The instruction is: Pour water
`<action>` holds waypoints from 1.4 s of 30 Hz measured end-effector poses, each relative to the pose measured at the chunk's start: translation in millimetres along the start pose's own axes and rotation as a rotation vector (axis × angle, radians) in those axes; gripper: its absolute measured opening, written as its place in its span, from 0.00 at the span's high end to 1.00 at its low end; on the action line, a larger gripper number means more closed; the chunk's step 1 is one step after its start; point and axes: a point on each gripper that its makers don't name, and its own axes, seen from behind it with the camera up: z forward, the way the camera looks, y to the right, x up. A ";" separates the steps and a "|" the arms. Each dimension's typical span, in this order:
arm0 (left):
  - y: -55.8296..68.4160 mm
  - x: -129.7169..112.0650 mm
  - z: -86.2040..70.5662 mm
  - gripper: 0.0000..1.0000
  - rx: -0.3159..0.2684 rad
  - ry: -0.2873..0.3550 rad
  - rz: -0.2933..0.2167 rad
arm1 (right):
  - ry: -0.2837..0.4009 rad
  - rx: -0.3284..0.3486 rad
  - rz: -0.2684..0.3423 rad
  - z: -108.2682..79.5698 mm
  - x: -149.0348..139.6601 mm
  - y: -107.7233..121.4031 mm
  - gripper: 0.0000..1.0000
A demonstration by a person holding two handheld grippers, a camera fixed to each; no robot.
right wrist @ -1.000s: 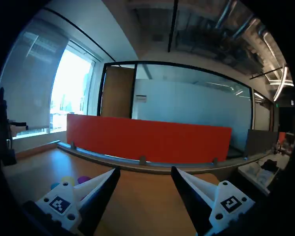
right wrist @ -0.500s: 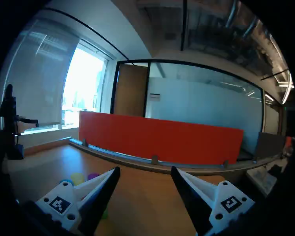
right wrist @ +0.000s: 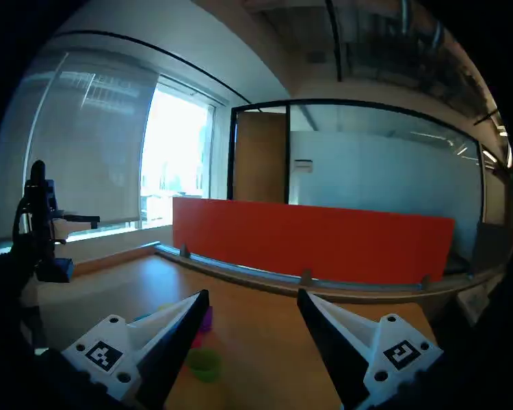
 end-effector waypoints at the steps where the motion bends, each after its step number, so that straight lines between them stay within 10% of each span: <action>1: 1.0 -0.1 0.5 0.07 -0.006 -0.003 0.002 | -0.002 0.007 0.001 0.0 0.5 -1.0 0.00; 42: 9.4 -45.1 24.1 0.08 -0.191 -0.187 0.077 | -0.190 0.239 -0.118 12.0 -34.9 -30.3 0.00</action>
